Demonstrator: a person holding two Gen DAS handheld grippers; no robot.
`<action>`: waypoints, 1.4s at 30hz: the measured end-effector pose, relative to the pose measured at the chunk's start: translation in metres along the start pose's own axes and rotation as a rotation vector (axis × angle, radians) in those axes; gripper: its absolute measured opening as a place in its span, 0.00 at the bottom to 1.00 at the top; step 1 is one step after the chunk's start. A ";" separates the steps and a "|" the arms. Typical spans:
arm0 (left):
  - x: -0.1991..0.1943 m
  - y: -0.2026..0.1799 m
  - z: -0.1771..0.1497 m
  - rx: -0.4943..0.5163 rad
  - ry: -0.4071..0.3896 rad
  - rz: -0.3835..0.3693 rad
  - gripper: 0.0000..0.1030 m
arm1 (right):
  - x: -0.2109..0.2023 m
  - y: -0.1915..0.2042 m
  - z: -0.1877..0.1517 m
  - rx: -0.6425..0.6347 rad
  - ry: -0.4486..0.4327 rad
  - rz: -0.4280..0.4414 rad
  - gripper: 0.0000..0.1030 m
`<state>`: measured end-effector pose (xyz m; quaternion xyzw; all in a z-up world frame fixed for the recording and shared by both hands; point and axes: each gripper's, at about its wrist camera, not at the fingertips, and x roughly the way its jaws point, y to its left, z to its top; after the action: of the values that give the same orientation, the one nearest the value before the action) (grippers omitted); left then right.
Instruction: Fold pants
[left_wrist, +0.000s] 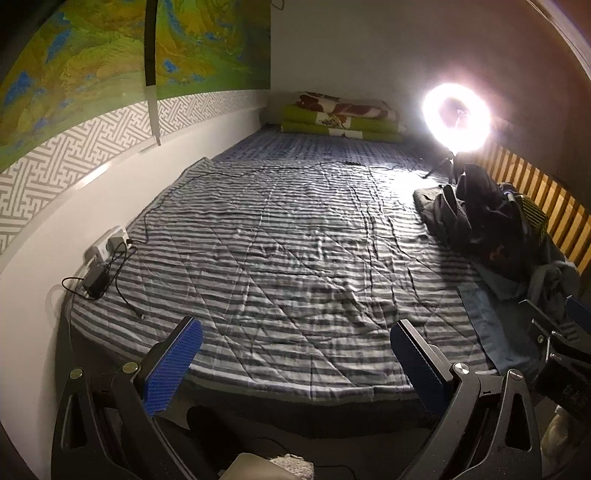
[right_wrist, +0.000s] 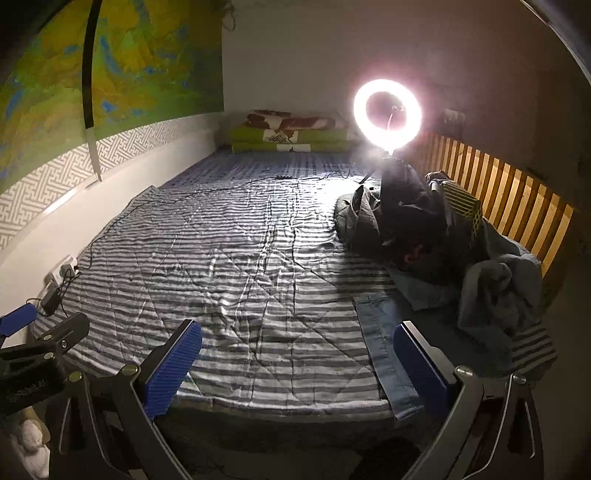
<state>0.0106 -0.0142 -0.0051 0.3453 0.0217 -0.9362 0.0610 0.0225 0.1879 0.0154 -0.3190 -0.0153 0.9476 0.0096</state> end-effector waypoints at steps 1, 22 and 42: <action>0.001 0.000 0.000 0.001 0.001 0.000 1.00 | 0.000 -0.001 0.001 0.002 -0.003 0.001 0.99; 0.005 -0.004 -0.005 0.024 0.017 -0.022 1.00 | 0.005 -0.002 0.003 0.018 0.004 -0.005 0.99; -0.005 0.001 -0.006 0.018 0.001 -0.013 1.00 | 0.000 0.007 -0.001 -0.006 -0.003 0.004 0.99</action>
<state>0.0184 -0.0138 -0.0070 0.3462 0.0155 -0.9366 0.0515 0.0232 0.1808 0.0149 -0.3176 -0.0177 0.9480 0.0069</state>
